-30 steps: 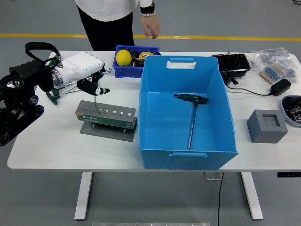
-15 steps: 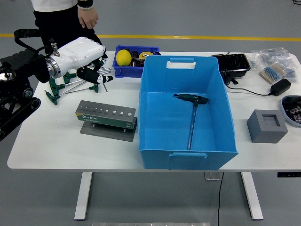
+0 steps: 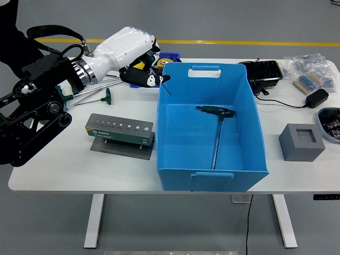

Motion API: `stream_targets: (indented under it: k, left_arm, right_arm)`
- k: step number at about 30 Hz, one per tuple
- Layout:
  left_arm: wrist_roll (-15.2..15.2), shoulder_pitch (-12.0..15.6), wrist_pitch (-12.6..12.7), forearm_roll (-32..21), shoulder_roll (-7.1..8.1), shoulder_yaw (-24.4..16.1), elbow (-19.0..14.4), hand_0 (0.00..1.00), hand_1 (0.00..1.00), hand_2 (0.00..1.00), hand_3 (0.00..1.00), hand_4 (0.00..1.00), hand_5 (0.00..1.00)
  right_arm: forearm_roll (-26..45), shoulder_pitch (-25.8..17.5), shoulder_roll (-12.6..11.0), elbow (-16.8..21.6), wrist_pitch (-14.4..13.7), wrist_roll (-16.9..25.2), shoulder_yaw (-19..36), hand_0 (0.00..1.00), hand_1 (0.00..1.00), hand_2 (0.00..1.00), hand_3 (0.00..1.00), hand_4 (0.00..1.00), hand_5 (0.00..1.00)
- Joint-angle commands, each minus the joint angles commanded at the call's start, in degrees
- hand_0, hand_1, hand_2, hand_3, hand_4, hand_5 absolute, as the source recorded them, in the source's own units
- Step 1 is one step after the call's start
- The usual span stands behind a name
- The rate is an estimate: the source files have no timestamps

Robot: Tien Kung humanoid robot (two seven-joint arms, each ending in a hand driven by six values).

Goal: Lift tool from toolbox,place it in box,lift tool from toolbox,place it in box

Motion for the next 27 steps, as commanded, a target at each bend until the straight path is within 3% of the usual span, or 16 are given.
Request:
stream_targets:
  k: [8,11,12,17,18,23,24,27]
  left_arm:
    - [-1.3,-0.3,1.1,-1.8,-6.17,6.7,4.0,0.028,0.002,0.017,0.066,0.716,0.517]
    - [-1.7,-0.3,1.4,-2.2,-7.67,8.9,5.5,0.028,0.002,0.017,0.066,0.716,0.517]
    - [-1.8,-0.2,1.6,-2.5,-8.14,9.7,5.9,0.127,0.078,0.127,0.184,0.715,0.487]
    - [-1.5,-0.2,-0.9,-4.5,-9.09,12.4,6.5,0.127,0.078,0.127,0.184,0.715,0.487]
    - [-1.3,-0.2,-1.5,-4.8,-9.14,12.7,6.5,0.350,0.456,0.578,0.612,0.889,0.581]
    - [-0.4,-0.1,-6.2,-8.0,-9.16,13.4,7.0,0.350,0.456,0.578,0.612,0.889,0.581]
    - [-0.5,0.0,-6.4,-8.2,-9.13,13.4,7.1,0.497,0.633,0.755,0.754,0.898,0.597]
    - [-0.9,0.0,-6.6,-9.0,-9.01,13.3,7.3,0.497,0.633,0.755,0.754,0.898,0.597]
  right_arm:
    - [-0.5,0.2,0.0,0.0,-0.1,-0.1,0.2,0.678,0.643,0.716,0.556,0.788,0.718]
    - [-0.7,0.3,0.0,0.1,-0.1,-0.2,0.3,0.678,0.643,0.716,0.556,0.788,0.718]
    - [-0.7,0.3,0.0,0.1,-0.1,-0.2,0.3,0.678,0.643,0.716,0.556,0.788,0.718]
    - [-0.8,0.5,-0.1,0.1,-0.1,-0.2,0.4,0.678,0.643,0.716,0.556,0.788,0.718]
    - [-0.8,0.5,-0.2,0.1,0.0,-0.2,0.3,0.678,0.642,0.716,0.556,0.788,0.718]
    - [-1.1,0.6,-0.2,0.1,0.0,-0.3,0.5,0.678,0.642,0.716,0.556,0.788,0.718]
    - [-1.1,0.6,-0.2,0.1,0.0,-0.3,0.4,0.678,0.643,0.716,0.556,0.788,0.718]
    - [-1.2,0.5,-0.2,0.1,0.0,-0.4,0.5,0.678,0.643,0.716,0.556,0.788,0.718]
